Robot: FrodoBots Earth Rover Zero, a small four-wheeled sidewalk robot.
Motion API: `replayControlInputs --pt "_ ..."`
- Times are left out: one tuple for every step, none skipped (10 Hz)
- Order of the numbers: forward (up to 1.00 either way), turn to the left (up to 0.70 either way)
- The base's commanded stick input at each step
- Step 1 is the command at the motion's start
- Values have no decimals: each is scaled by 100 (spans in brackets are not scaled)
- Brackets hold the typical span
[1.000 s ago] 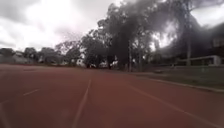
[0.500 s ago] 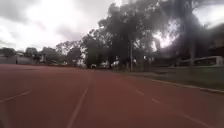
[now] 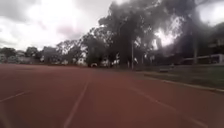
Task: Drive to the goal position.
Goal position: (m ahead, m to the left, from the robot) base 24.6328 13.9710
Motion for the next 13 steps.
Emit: replayControlInputs --pt "70 0" --pt "70 0" --pt "70 0" --pt "70 0" --pt "70 0" --pt "70 0" --pt "70 0" --pt "70 0" --pt "70 0" --pt "70 0" --pt "70 0" --pt "70 0" --pt "70 0"
